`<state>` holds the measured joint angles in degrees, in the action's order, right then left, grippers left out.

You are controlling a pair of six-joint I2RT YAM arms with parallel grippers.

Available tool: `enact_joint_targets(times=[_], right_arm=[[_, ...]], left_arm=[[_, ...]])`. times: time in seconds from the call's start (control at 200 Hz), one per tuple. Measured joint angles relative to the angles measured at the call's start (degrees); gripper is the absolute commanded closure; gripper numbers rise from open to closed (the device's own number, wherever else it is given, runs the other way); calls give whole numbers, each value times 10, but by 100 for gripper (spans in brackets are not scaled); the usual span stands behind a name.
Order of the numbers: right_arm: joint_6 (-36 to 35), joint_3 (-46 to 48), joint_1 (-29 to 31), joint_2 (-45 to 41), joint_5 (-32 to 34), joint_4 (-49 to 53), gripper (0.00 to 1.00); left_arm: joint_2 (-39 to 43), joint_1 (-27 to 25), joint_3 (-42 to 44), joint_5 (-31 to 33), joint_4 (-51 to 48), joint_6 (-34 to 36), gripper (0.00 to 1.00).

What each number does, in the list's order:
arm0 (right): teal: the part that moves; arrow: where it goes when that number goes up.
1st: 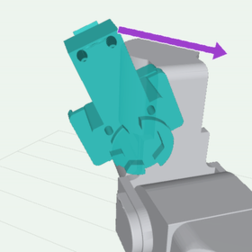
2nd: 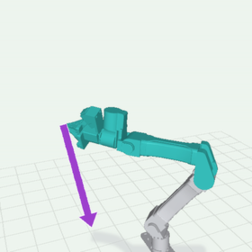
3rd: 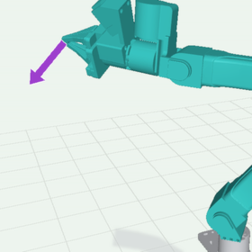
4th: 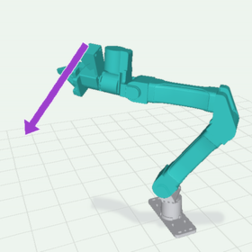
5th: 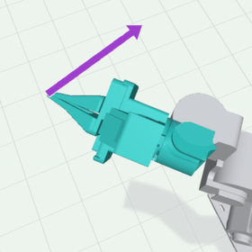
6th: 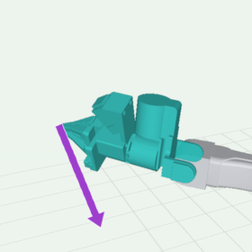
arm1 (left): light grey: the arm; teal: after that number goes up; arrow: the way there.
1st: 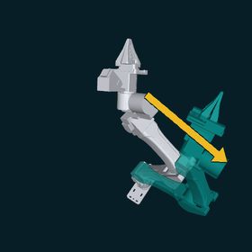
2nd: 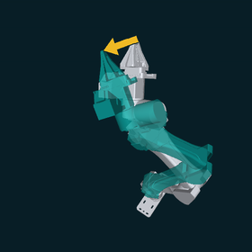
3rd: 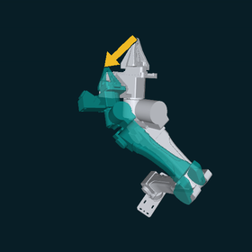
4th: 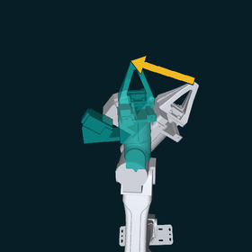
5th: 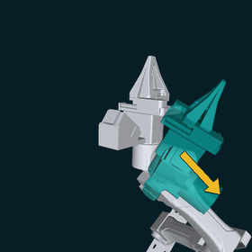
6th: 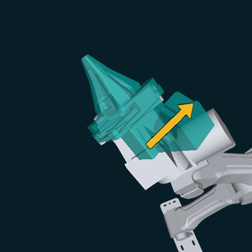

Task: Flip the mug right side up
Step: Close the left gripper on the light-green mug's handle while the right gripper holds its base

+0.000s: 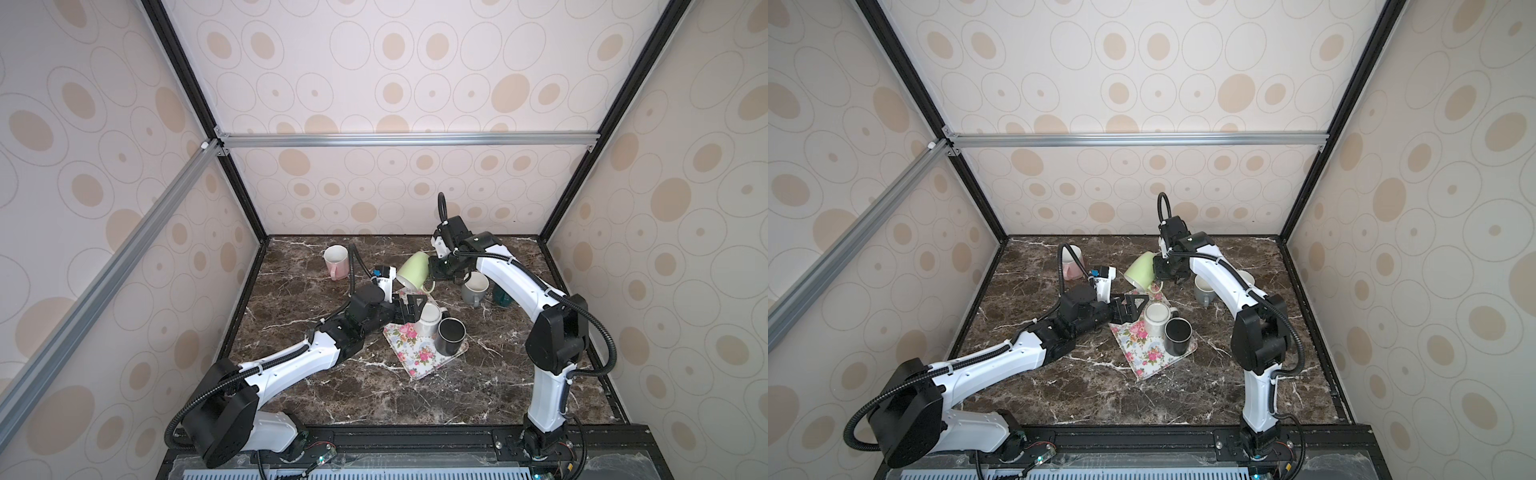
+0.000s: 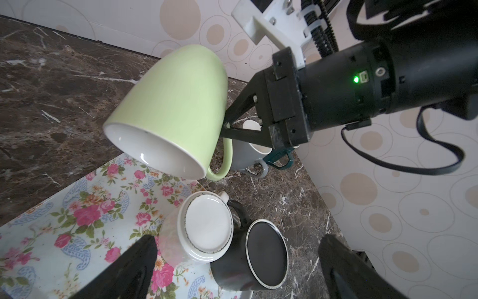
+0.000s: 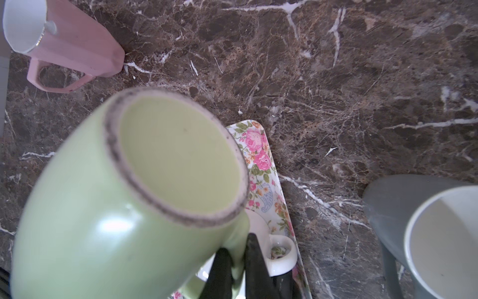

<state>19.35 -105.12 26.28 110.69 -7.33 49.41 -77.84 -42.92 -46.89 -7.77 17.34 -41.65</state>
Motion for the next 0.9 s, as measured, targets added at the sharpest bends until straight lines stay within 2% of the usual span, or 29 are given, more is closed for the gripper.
enact_joint_targets(times=[0.215,0.485,0.555,0.675,0.9], right_arm=[[28,0,-3,-21,-7,2,100],[69,25,-6,-74,-19,-11,100],[78,29,-7,-86,-22,-15,100],[92,39,-7,-102,-34,-26,100],[118,65,-7,-109,-49,-43,100]], left_arm=[[-16,-1,-17,-16,16,-10,4],[-33,-3,-28,-36,51,-25,12],[-34,-4,-29,-38,57,-28,18],[-35,-5,-33,-40,65,-30,21],[-51,-5,-58,-38,79,-31,32]])
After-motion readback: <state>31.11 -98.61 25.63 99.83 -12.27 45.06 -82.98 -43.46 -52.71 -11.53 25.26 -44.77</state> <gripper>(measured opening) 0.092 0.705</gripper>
